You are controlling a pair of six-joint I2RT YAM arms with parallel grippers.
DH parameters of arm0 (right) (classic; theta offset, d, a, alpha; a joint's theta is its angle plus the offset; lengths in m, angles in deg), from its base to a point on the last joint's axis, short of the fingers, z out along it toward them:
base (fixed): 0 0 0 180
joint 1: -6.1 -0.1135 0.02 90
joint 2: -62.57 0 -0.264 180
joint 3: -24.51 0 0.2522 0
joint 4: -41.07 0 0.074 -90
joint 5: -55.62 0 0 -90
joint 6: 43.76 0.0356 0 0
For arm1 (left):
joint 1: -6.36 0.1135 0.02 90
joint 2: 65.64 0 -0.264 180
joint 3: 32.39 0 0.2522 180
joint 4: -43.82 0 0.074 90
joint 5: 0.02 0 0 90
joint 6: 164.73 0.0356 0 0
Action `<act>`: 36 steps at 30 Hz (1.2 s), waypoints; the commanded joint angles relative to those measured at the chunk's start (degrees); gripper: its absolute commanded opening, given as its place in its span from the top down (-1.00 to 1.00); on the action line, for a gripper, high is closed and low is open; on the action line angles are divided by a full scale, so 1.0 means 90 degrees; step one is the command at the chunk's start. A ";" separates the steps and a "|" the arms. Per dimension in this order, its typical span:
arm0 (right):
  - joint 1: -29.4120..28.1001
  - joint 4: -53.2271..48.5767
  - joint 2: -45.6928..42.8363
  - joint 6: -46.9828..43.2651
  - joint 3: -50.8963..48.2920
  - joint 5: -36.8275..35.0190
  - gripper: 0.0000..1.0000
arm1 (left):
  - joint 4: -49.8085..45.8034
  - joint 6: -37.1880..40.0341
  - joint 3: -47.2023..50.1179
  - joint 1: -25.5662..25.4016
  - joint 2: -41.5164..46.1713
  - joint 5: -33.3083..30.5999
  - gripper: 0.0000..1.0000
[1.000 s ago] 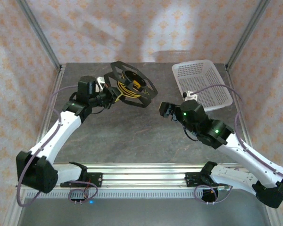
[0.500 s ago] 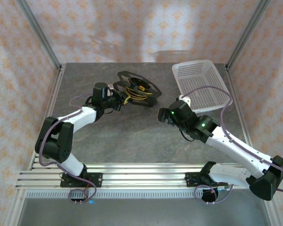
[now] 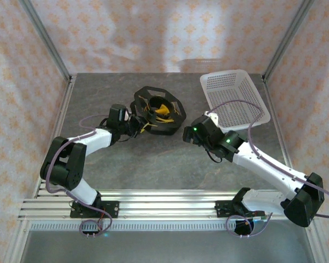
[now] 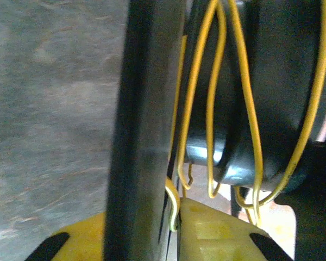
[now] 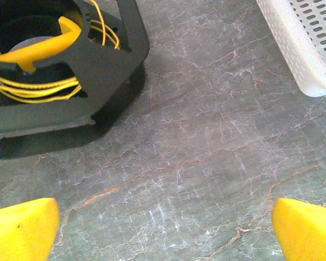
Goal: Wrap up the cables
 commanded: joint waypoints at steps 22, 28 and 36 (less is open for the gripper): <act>0.2104 -0.0841 -0.0226 -0.0277 -0.0418 0.0317 -1.00 | -0.3708 0.1681 0.0027 0.0335 0.1321 -0.1115 -0.31; 0.3140 -0.0297 0.0280 -0.0786 -0.0552 0.1055 -1.00 | -0.4210 0.1904 0.0212 0.0324 0.2430 -0.1716 -0.47; 0.3645 0.0819 0.2125 -0.1173 0.0178 0.2058 -0.97 | -0.5010 0.2248 0.0191 0.0235 0.3875 -0.2502 -0.98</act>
